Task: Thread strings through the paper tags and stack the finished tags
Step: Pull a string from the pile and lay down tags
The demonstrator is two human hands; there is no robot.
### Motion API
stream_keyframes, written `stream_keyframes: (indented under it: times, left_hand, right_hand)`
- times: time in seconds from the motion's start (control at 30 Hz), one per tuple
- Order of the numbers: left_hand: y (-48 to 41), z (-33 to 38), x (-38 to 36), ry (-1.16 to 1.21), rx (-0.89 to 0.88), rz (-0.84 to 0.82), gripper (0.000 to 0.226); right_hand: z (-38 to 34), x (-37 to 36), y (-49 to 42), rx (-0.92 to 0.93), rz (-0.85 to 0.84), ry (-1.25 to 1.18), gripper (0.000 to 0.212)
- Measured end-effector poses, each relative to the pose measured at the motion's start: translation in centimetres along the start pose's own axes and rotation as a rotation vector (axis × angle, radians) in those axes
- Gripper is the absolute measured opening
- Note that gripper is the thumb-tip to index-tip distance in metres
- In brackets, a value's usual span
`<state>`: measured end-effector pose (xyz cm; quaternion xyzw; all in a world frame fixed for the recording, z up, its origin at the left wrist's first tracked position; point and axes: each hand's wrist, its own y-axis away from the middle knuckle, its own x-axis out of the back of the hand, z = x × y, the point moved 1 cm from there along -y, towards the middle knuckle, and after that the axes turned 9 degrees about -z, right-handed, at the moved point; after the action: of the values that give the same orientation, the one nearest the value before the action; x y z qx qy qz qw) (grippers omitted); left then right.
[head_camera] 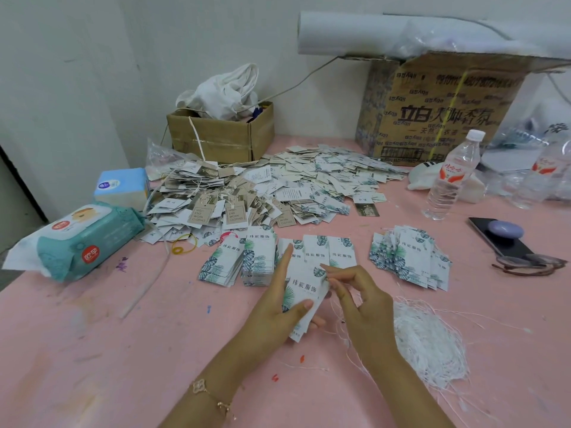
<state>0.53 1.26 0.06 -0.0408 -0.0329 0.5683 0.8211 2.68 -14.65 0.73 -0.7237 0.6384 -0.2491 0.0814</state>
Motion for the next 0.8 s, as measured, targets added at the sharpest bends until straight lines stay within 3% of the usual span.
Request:
stream_keyframes:
  times: [0.13, 0.2, 0.4, 0.5, 0.73, 0.8]
  left_hand:
    - [-0.19, -0.19, 0.01, 0.029, 0.089, -0.044, 0.043]
    - [-0.21, -0.25, -0.08, 0.026, 0.106, -0.044, 0.036]
    - [-0.28, -0.64, -0.23, 0.156, 0.138, 0.020, 0.024]
    - [-0.17, -0.68, -0.38, 0.272, 0.168, 0.030, 0.031]
    - [-0.10, -0.31, -0.55, 0.136, 0.059, -0.044, 0.030]
    - [-0.02, -0.37, -0.51, 0.098, 0.050, -0.028, 0.028]
  right_hand:
    - [-0.04, -0.13, 0.06, 0.009, 0.006, -0.065, 0.027]
    - [-0.03, -0.18, 0.07, 0.002, -0.006, -0.071, 0.029]
    - [0.22, -0.21, -0.18, -0.020, 0.028, -0.050, 0.025]
    - [0.44, -0.10, -0.21, -0.024, 0.060, -0.043, 0.022]
    - [0.38, 0.26, 0.02, 0.190, 0.087, 0.265, 0.014]
    - [0.42, 0.17, 0.08, 0.204, 0.066, 0.254, 0.012]
